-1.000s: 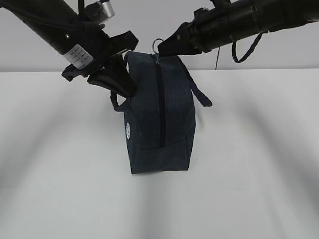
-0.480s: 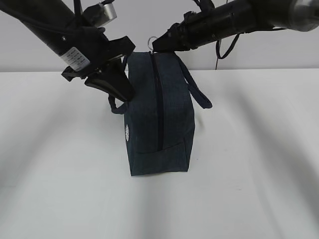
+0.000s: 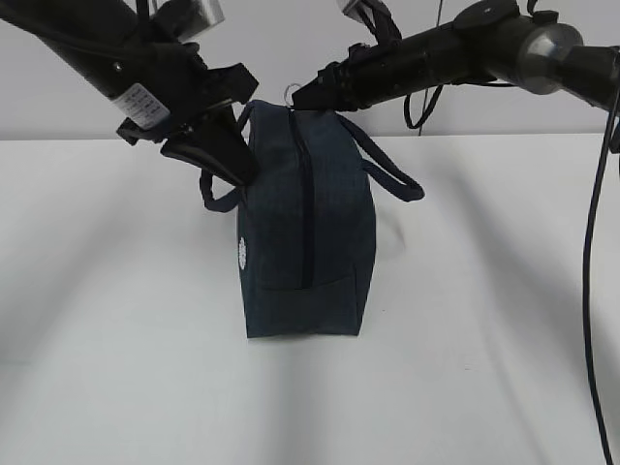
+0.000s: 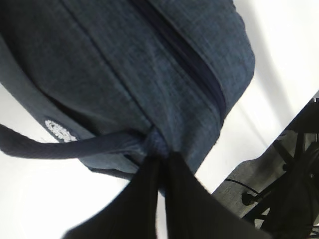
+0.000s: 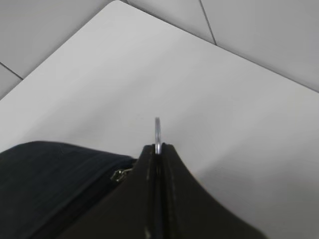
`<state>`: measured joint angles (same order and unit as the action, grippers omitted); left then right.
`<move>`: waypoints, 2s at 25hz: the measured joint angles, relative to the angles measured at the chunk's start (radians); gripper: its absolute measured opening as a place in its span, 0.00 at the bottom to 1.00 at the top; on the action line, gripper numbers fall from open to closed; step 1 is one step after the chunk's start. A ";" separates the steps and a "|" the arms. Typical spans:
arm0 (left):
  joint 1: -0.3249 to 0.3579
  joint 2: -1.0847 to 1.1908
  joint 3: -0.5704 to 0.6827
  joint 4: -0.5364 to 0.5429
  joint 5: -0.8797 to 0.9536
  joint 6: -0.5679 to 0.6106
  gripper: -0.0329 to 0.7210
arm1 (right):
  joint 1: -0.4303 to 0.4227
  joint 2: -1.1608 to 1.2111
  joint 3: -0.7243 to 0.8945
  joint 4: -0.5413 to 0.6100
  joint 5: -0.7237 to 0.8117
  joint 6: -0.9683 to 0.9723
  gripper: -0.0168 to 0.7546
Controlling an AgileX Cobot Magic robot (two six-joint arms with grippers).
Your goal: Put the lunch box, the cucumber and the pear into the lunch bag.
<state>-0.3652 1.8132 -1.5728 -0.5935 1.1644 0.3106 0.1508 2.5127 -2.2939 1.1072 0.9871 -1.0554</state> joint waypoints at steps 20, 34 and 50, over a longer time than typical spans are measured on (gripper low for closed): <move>-0.003 -0.044 0.001 0.024 0.055 -0.015 0.50 | -0.024 0.025 -0.006 -0.009 0.008 0.000 0.00; 0.097 -0.105 -0.097 -0.022 -0.066 -0.171 0.76 | -0.024 0.025 -0.008 -0.017 0.026 0.000 0.00; 0.097 0.327 -0.472 -0.005 -0.152 -0.197 0.71 | -0.025 0.025 -0.008 -0.020 0.030 -0.002 0.00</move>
<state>-0.2679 2.1401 -2.0447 -0.5983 1.0125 0.1139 0.1259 2.5375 -2.3015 1.0876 1.0170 -1.0575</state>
